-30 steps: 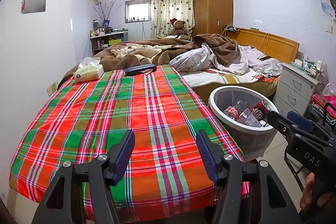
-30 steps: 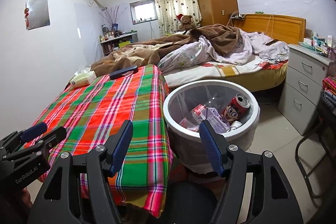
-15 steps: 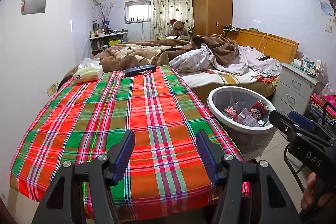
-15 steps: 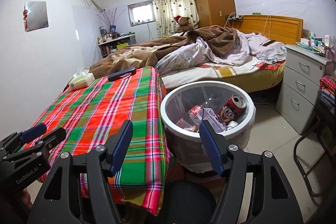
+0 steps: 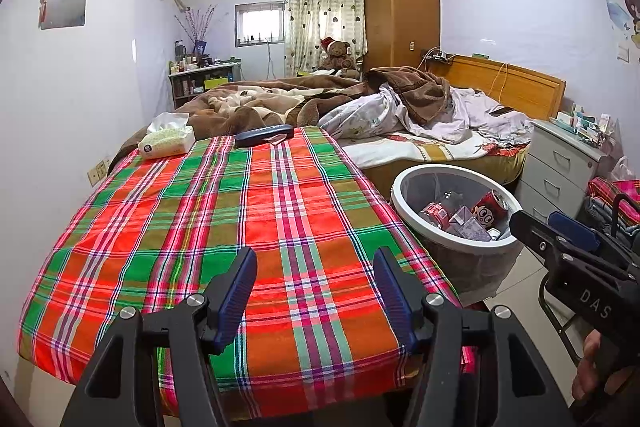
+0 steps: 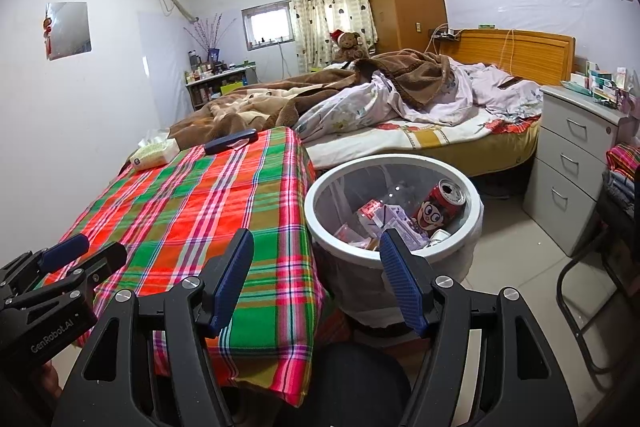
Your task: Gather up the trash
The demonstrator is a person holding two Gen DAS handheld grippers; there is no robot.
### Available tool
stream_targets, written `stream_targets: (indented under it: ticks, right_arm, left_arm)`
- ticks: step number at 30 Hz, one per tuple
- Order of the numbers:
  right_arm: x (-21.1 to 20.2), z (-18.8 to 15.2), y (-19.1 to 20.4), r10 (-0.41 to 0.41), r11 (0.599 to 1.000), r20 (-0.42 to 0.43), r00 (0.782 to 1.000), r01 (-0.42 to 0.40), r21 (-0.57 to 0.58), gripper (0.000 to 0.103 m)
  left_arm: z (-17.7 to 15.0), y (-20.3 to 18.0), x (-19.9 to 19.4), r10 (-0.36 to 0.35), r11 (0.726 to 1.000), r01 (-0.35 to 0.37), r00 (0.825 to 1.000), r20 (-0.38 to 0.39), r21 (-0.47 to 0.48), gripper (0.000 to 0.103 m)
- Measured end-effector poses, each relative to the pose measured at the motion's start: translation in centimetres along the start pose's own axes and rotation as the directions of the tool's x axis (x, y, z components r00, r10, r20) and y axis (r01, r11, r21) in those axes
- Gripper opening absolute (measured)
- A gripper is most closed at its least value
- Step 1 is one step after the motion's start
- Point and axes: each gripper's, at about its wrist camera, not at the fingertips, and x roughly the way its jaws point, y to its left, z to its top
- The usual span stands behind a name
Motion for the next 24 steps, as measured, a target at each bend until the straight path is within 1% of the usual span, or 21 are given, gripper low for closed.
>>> stream_targets:
  ticks: [24]
  right_arm:
    - [-0.16, 0.15, 0.16, 0.001, 1.0, 0.003, 1.0, -0.001, -0.002, 0.067]
  left_arm:
    - [-0.06, -0.22, -0.57, 0.003, 1.0, -0.003, 1.0, 0.012, 0.001, 0.06]
